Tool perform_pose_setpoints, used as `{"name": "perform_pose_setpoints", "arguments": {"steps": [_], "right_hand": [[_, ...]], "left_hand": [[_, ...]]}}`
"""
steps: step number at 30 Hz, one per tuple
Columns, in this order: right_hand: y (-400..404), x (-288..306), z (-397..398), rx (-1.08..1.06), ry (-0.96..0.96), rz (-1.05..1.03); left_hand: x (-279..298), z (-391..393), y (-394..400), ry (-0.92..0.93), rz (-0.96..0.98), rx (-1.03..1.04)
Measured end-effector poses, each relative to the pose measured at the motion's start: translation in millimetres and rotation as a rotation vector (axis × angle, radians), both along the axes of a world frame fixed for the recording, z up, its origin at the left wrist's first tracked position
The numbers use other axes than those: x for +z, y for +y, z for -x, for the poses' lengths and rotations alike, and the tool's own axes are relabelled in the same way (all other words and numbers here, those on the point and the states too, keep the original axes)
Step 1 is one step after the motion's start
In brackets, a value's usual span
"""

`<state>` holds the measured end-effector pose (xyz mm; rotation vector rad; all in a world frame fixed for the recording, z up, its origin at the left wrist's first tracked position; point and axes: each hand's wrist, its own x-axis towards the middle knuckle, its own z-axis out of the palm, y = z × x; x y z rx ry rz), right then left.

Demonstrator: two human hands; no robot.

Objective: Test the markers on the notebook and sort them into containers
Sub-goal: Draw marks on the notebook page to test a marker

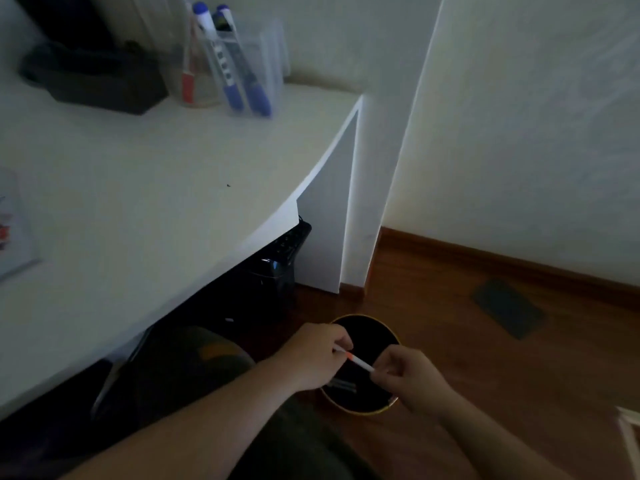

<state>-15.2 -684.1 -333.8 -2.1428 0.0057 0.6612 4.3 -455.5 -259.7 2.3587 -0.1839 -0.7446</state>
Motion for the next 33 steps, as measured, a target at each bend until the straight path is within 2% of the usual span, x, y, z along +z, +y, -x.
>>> {"name": "perform_pose_setpoints", "arguments": {"steps": [4, 9, 12, 17, 19, 22, 25, 29, 31, 33], "right_hand": [[1.7, -25.0, -19.6, -0.003, 0.009, 0.115], [4.0, -22.8, -38.8, 0.101, -0.033, 0.228], [23.6, 38.0, -46.6, 0.082, -0.257, 0.170], [105.1, 210.5, -39.2, 0.152, -0.738, -0.259], [152.8, 264.7, -39.6, 0.223, -0.881, -0.378], [238.2, 307.1, -57.2, 0.378, -0.949, -0.401], [332.3, 316.1, -80.8, 0.544, -0.967, -0.352], [436.5, 311.1, -99.1, 0.773, -0.983, -0.140], [471.2, 306.7, -108.1, 0.804, -0.932, -0.093], [494.7, 297.8, -114.6, 0.792, -0.913, -0.061]], "left_hand": [[3.2, -7.8, 2.1, -0.066, -0.044, -0.022], [52.2, -3.2, 15.5, -0.187, 0.065, -0.016], [105.3, 12.5, 30.1, -0.303, 0.168, -0.040], [222.9, 44.5, 98.9, -0.788, 0.230, -0.019], [250.4, 42.1, 145.0, -0.905, 0.163, 0.123], [261.2, 24.9, 234.4, -0.885, -0.041, 0.387], [247.3, 17.1, 337.0, -0.845, -0.299, 0.546], [231.5, 39.9, 442.3, -0.767, -0.598, 0.733], [218.8, 57.3, 474.2, -0.732, -0.727, 0.788], [203.8, 72.3, 489.7, -0.754, -0.771, 0.810]]}}
